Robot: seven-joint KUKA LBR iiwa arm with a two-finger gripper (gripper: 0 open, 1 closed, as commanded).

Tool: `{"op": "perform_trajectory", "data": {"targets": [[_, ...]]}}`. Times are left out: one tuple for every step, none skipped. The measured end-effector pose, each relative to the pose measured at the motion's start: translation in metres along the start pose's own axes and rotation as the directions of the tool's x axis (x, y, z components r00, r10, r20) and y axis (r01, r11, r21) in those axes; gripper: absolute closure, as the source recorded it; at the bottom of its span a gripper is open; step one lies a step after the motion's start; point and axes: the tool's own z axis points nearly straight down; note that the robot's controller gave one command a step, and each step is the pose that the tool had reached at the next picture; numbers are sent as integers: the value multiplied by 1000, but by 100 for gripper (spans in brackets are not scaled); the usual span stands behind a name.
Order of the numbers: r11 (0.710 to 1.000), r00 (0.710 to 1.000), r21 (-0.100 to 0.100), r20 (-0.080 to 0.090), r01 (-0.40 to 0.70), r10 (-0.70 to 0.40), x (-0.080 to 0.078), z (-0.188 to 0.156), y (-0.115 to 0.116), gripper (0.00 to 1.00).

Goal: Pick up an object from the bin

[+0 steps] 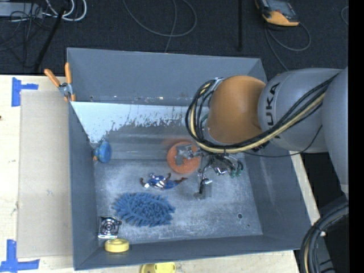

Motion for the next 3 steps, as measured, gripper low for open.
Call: {"op": "perform_trajectory", "data": {"targets": [[1000, 1000, 1, 6, 4, -4, -8, 26, 9, 0], [992, 991, -1, 11, -130, 130, -18, 28, 10, 100], [992, 992, -1, 11, -130, 130, -18, 28, 10, 100]]}}
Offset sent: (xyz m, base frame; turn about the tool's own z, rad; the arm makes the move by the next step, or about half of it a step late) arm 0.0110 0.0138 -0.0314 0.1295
